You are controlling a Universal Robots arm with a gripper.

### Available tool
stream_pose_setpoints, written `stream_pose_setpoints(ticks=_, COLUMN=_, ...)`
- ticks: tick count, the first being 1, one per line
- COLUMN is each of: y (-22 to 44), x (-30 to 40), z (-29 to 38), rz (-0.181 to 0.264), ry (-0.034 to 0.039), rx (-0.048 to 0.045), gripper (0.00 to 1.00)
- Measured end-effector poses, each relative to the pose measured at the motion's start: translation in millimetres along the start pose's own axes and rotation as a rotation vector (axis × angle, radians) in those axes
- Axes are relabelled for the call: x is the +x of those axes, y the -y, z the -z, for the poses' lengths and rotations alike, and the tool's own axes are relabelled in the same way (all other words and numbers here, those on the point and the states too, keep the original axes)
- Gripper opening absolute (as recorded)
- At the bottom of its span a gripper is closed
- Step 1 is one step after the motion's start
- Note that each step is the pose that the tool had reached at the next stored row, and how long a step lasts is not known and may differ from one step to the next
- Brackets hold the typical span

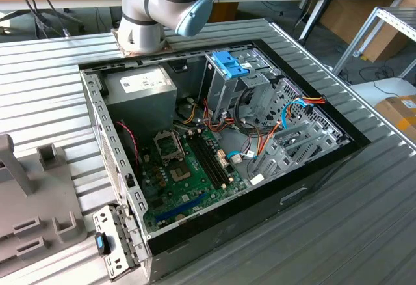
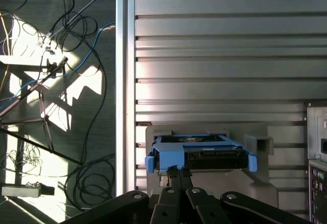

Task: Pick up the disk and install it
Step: 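Pick up the disk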

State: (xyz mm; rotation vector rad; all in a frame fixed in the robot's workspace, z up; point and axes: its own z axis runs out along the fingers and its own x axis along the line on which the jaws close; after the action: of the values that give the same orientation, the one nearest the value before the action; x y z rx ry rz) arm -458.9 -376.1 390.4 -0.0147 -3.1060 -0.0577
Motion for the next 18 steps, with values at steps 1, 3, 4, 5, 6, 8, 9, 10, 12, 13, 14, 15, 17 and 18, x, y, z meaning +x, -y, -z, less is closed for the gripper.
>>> stream_pose_setpoints(ticks=1, y=-0.1, x=0.0, z=0.0, rz=0.000, ry=0.0001, rx=0.0000, gripper=0.11)
stream_pose_setpoints(ticks=3, y=-0.2, x=0.0, z=0.0, rz=0.000, ry=-0.0001, rx=0.0000, gripper=0.11)
stream_pose_setpoints(ticks=4, y=-0.2, x=0.0, z=0.0, rz=0.000, ry=-0.0001, rx=0.0000, gripper=0.11)
stream_pose_setpoints(ticks=5, y=-0.3, x=0.0, z=0.0, rz=0.000, ry=0.0000, rx=0.0000, gripper=0.11)
stream_pose_setpoints(ticks=6, y=-0.3, x=0.0, z=0.0, rz=0.000, ry=0.0000, rx=0.0000, gripper=0.11)
stream_pose_setpoints(ticks=8, y=-0.3, x=0.0, z=0.0, rz=0.005, ry=-0.0003, rx=0.0002, gripper=0.11)
stream_pose_setpoints(ticks=9, y=-0.3, x=0.0, z=0.0, rz=0.019, ry=-0.0007, rx=0.0007, gripper=0.11)
stream_pose_setpoints(ticks=10, y=-0.3, x=0.0, z=0.0, rz=0.038, ry=-0.0015, rx=0.0014, gripper=0.11)
stream_pose_setpoints(ticks=12, y=-0.3, x=0.0, z=0.0, rz=0.080, ry=-0.0030, rx=0.0028, gripper=0.11)
stream_pose_setpoints(ticks=13, y=-0.3, x=0.0, z=0.0, rz=0.103, ry=-0.0039, rx=0.0037, gripper=0.11)
stream_pose_setpoints(ticks=14, y=-0.3, x=0.0, z=0.0, rz=0.128, ry=-0.0047, rx=0.0045, gripper=0.11)
stream_pose_setpoints(ticks=15, y=-0.3, x=0.0, z=0.0, rz=0.156, ry=-0.0058, rx=0.0055, gripper=0.11)
stream_pose_setpoints(ticks=17, y=-0.3, x=0.0, z=0.0, rz=0.193, ry=-0.0071, rx=0.0068, gripper=0.11)
stream_pose_setpoints(ticks=18, y=-0.3, x=0.0, z=0.0, rz=0.228, ry=-0.0084, rx=0.0080, gripper=0.11)
